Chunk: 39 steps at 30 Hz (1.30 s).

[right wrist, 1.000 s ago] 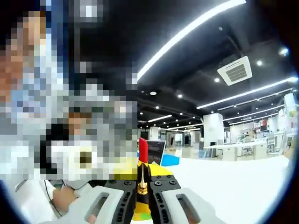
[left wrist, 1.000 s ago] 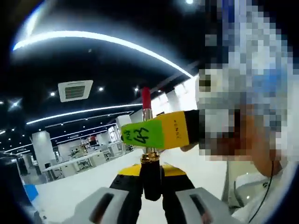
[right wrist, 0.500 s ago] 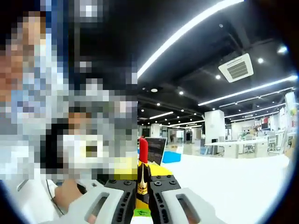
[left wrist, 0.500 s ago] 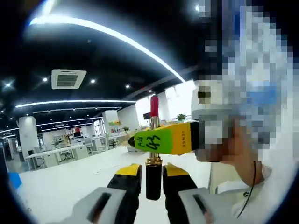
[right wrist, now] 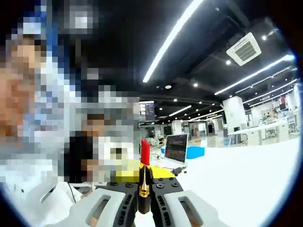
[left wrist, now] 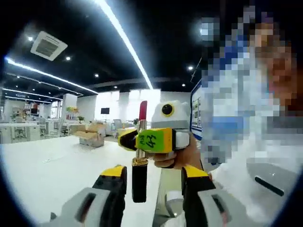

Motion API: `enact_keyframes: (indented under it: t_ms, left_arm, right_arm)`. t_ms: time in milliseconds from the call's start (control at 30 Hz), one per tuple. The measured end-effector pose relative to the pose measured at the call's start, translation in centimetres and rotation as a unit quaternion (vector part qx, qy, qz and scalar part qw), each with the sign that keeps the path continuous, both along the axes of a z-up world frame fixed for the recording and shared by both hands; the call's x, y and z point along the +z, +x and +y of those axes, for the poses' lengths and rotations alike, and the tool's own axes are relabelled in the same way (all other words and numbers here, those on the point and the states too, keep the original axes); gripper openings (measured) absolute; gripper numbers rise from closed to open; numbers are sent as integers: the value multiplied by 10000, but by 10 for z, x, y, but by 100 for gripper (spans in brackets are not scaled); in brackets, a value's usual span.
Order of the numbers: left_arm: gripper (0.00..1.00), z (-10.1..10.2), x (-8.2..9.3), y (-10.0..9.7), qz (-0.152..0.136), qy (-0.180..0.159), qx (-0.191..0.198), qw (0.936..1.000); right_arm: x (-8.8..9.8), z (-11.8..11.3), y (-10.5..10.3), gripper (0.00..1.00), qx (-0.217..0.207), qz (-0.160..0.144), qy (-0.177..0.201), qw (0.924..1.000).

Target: Unscrew the lipstick cap, remove the lipstick, and put the cap back on the lipstick

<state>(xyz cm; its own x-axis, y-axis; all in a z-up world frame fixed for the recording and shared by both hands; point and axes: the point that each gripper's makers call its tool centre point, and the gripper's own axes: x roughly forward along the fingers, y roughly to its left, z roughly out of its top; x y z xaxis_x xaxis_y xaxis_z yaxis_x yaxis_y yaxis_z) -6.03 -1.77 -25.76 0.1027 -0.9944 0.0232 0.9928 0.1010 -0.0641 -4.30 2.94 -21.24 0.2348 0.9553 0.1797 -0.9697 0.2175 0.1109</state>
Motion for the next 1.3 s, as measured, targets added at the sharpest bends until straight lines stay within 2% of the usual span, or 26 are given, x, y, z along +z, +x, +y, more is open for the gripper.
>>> enact_keyframes:
  t_ms: [167,333,533,633,700,1033,1200,1300]
  left_arm:
    - [50,-5,-4,-9,102,39,-258,9996]
    - [49,-6,-9,-13,132,109,-434,9989]
    - [38,-4,-12,-15,133,130,-576,9982]
    - [28,-3,-11,-19,141,102,-724,9972]
    - [26,-3,-9,-22,252,31,-826,9963]
    - [16,-3,-10,-25,333,19,-936,9950]
    - [15,-4,-12,-25,474,26,-918,9946]
    - [15,-4,-11,-24,457,19,-883,9950]
  right_arm:
    - [-1,1,-7,6,307,125,16,9994]
    - [-5,3,-14,6,528,97,-171,9984]
    - [-10,6,-21,6,811,144,-312,9961]
    - [-10,6,-24,6,921,177,-291,9952]
    - [-10,6,-25,6,972,199,-282,9947]
    - [-10,6,-32,6,1176,244,-290,9923]
    - [-11,6,-32,6,1171,246,-312,9923]
    - [-11,6,-31,6,1150,251,-297,9926]
